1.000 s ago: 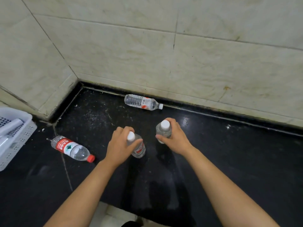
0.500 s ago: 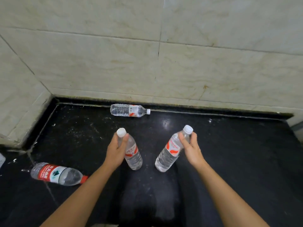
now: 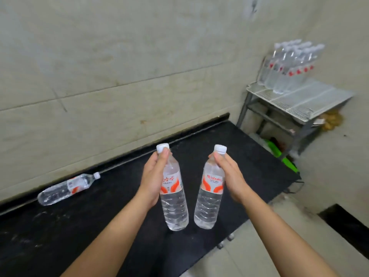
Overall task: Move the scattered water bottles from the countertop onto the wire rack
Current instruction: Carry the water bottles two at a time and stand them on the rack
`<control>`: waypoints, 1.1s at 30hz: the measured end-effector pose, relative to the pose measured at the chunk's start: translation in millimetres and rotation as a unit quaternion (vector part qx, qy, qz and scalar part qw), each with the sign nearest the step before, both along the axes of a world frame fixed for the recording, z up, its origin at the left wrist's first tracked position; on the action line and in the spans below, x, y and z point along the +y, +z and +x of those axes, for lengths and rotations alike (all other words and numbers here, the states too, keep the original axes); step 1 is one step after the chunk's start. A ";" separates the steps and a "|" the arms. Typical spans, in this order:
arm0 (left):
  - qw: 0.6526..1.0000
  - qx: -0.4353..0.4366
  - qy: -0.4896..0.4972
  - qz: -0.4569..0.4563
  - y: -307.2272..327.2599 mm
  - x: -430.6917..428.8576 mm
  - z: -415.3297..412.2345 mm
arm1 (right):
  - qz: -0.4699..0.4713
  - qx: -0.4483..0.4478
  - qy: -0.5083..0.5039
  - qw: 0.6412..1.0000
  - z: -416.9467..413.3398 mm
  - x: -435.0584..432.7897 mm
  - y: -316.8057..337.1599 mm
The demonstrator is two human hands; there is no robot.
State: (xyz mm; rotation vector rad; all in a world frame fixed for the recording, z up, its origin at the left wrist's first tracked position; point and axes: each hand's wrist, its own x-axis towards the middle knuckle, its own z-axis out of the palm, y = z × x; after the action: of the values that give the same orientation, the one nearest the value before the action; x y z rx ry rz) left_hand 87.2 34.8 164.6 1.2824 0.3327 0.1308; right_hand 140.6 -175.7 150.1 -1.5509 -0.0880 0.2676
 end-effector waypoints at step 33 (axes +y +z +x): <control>0.974 -0.185 -0.130 0.017 64.9 -547.1 349.4 | 0.155 -0.068 -0.243 0.955 280.2 -560.5 80.4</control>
State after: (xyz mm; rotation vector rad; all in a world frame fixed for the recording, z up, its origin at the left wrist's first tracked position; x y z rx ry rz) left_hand 436.5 -512.3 229.6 1.2945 -0.1581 0.1489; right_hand 420.8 -736.2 230.5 -1.2286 0.1379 -0.2353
